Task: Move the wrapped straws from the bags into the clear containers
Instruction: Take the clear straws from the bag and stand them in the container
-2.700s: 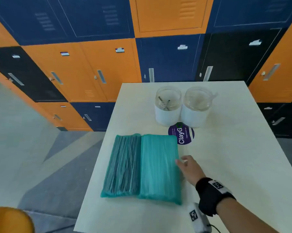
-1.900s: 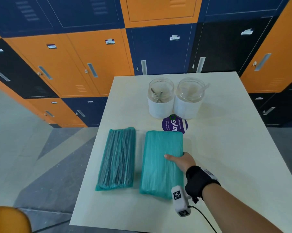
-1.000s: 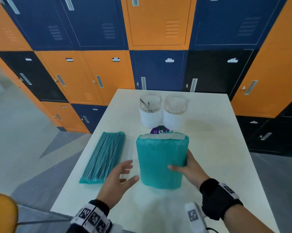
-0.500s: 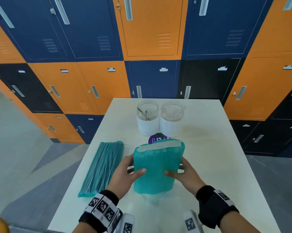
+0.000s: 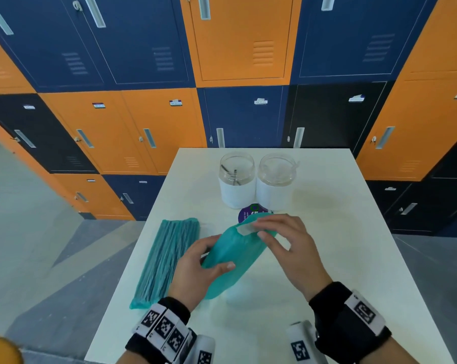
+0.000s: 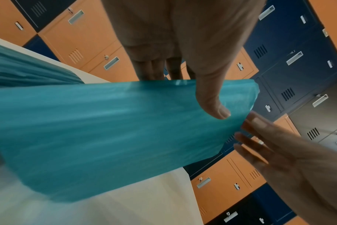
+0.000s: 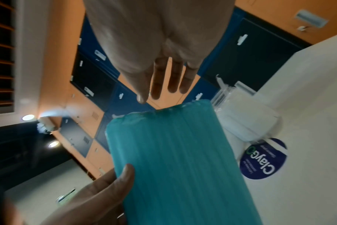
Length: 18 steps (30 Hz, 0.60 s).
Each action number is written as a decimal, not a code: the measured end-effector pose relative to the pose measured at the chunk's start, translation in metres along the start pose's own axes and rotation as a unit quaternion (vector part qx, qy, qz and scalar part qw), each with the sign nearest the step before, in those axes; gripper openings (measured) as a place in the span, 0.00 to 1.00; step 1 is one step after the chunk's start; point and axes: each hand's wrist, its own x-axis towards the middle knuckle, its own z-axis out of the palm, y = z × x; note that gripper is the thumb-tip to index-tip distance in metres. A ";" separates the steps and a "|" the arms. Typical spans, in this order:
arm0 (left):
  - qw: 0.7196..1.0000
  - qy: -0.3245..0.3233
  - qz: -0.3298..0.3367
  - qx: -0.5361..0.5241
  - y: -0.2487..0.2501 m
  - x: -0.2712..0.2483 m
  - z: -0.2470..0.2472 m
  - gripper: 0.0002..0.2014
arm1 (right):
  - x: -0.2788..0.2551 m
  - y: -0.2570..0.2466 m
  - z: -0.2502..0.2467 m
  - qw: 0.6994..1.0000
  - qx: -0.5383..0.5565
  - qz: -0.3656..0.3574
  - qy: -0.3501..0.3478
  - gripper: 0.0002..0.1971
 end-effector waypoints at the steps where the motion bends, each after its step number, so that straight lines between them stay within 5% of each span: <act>1: 1.000 -0.006 -0.013 -0.009 -0.001 0.000 0.001 0.23 | 0.000 -0.004 0.003 1.000 0.003 -0.006 -0.019 0.09; 9: 0.999 -0.018 -0.024 -0.036 0.002 -0.006 0.001 0.20 | -0.003 -0.022 0.009 0.995 0.069 0.049 -0.058 0.12; 18: 0.998 -0.035 -0.028 -0.045 -0.006 -0.009 -0.003 0.20 | -0.004 -0.027 0.013 0.990 0.085 0.100 -0.042 0.02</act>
